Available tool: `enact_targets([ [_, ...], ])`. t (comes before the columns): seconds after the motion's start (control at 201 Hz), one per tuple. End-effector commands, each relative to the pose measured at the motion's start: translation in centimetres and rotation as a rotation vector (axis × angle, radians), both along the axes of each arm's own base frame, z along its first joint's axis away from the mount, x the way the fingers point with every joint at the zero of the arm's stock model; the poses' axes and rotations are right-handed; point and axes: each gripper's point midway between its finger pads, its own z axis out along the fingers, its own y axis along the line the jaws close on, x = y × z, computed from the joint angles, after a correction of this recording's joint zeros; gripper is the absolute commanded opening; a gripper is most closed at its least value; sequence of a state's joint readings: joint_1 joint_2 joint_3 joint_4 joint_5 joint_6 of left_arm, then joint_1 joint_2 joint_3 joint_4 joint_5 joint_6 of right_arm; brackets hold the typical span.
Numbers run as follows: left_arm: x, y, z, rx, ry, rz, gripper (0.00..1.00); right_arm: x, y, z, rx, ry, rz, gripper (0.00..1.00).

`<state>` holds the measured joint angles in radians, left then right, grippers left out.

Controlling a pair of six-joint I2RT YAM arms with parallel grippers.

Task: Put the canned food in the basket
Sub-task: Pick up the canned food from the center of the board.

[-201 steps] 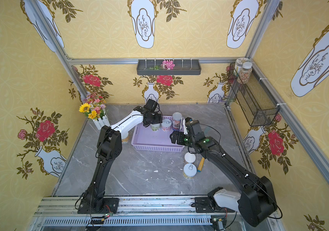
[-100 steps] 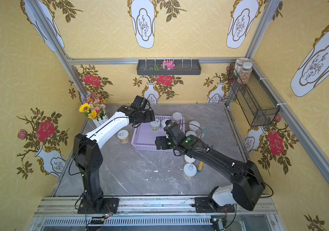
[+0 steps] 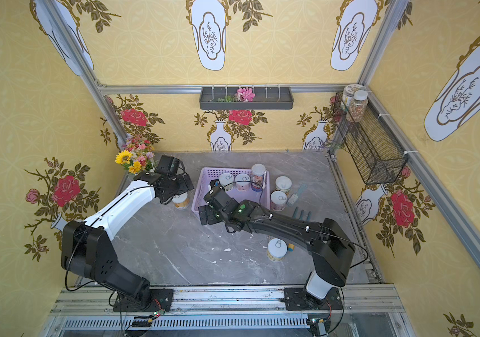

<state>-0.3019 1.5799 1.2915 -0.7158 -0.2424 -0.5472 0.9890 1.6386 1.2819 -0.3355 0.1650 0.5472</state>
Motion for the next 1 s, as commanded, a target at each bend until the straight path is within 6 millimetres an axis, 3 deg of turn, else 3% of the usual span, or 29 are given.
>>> enact_targets([
  [0.0,-0.5,1.4,-1.2,0.021,0.039,0.036,1.00,0.5,1.2,1.4,0.050,-0.064,-0.036,0.97],
  [0.259,-0.1,3.2,-4.1,0.030,0.111,0.051,1.00,-0.5,3.0,2.9,0.134,-0.150,-0.039,0.97],
  [0.563,1.8,2.6,-6.1,0.004,0.140,0.004,1.00,-0.8,4.3,4.5,0.279,-0.150,0.032,0.97],
  [0.997,3.0,2.4,-8.7,0.033,0.213,-0.029,1.00,-0.4,3.2,4.2,0.290,-0.092,0.089,0.97],
])
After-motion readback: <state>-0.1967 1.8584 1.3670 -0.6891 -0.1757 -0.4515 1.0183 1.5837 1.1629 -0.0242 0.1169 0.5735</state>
